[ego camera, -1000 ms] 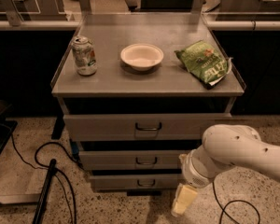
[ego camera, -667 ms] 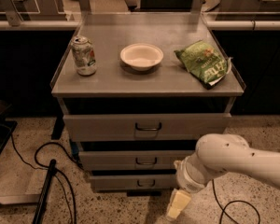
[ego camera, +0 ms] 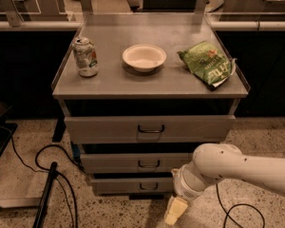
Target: Open bottom drawer
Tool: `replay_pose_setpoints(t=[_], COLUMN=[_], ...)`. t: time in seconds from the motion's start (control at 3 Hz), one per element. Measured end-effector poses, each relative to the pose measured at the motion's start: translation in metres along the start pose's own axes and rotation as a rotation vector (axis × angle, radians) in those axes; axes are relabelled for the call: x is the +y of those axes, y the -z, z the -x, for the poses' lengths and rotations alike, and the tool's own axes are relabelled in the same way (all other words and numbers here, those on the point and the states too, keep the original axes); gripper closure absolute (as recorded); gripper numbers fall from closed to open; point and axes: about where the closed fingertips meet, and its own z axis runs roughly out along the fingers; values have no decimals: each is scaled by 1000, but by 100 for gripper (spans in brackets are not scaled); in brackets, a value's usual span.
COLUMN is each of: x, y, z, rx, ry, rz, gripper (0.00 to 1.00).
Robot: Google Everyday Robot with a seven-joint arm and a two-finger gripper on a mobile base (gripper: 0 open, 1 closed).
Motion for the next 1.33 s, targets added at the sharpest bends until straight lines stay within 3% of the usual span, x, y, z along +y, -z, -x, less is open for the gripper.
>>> replay_pose_setpoints(t=[0.33, 0.67, 1.0, 1.33], x=[1, -3, -15, -15], y=[-11, -44, -96, -96], z=[0, -2, -1, -1], rx=[-25, -48, -105, -105], ry=[6, -20, -68, -68], rz=[-9, -22, -20, -20], gripper=[0, 0, 0, 0])
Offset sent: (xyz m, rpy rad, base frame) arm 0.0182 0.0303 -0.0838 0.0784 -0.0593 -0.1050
